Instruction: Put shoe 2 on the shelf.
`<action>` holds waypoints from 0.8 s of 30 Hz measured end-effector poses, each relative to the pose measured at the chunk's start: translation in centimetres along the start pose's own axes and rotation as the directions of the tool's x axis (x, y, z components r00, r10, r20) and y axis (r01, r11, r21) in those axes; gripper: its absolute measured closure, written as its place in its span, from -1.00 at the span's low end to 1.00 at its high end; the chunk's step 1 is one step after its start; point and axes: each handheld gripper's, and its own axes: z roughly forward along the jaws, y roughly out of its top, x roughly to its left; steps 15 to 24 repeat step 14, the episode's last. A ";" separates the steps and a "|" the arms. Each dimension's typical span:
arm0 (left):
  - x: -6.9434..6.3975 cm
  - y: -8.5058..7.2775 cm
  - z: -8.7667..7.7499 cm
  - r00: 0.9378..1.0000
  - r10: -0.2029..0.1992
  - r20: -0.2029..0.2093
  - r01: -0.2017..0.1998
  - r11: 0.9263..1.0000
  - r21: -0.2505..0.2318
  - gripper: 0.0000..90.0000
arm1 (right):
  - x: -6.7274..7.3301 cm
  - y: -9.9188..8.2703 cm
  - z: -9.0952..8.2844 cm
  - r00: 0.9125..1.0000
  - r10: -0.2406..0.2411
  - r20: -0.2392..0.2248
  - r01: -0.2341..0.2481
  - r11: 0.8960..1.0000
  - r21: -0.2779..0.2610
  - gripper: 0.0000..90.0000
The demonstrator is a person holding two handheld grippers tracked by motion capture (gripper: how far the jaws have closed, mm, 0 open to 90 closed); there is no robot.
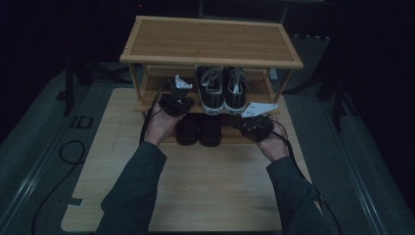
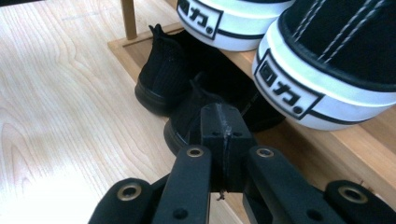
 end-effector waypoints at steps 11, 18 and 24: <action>-0.3 -0.2 -0.7 0.999 0.026 0.030 -0.025 0.999 -0.032 0.84 | -0.2 -1.3 0.2 1.000 0.014 -0.004 -0.014 1.000 0.026 0.99; -0.4 -0.3 -0.8 0.999 0.042 0.028 -0.041 0.999 -0.026 0.84 | -0.3 -1.6 0.1 1.000 0.021 -0.006 -0.020 0.999 0.030 0.99; -0.4 -0.3 -0.8 0.999 0.042 0.028 -0.041 0.999 -0.026 0.84 | -0.3 -1.6 0.1 1.000 0.021 -0.006 -0.020 0.999 0.030 0.99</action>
